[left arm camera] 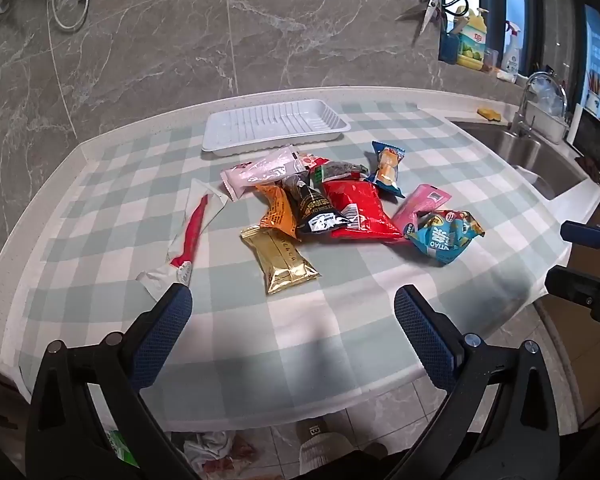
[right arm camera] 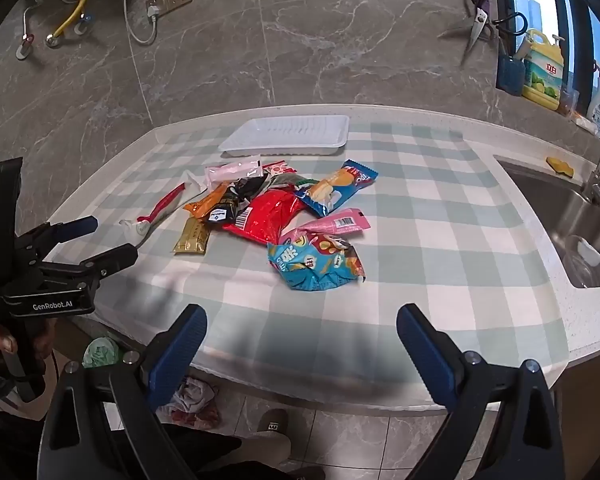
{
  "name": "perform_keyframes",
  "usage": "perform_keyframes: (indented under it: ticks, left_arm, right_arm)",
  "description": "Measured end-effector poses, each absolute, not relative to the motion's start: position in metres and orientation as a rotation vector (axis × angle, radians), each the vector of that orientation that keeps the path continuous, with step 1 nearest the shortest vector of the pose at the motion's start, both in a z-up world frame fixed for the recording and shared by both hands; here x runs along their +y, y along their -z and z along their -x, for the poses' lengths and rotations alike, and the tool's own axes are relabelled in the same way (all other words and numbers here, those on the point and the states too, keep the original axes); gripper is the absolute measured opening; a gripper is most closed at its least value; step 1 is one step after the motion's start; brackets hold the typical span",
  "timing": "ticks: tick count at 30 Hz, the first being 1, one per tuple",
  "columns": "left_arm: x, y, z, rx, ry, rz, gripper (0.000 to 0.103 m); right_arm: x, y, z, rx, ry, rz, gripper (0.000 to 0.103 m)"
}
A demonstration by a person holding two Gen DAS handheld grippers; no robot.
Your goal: Organize snacks
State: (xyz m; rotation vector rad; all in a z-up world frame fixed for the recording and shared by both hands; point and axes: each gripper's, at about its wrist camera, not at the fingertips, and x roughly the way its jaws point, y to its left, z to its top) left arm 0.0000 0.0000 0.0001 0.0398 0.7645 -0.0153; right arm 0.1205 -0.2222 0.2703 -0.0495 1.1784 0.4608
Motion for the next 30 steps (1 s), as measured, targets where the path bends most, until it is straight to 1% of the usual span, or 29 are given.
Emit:
perform_keyframes:
  ticks: [30]
  left_arm:
    - [-0.009, 0.004, -0.007, 0.763, 0.017, -0.065, 0.103]
  right_arm:
    - [-0.226, -0.268, -0.126, 1.189, -0.460, 0.041, 0.098]
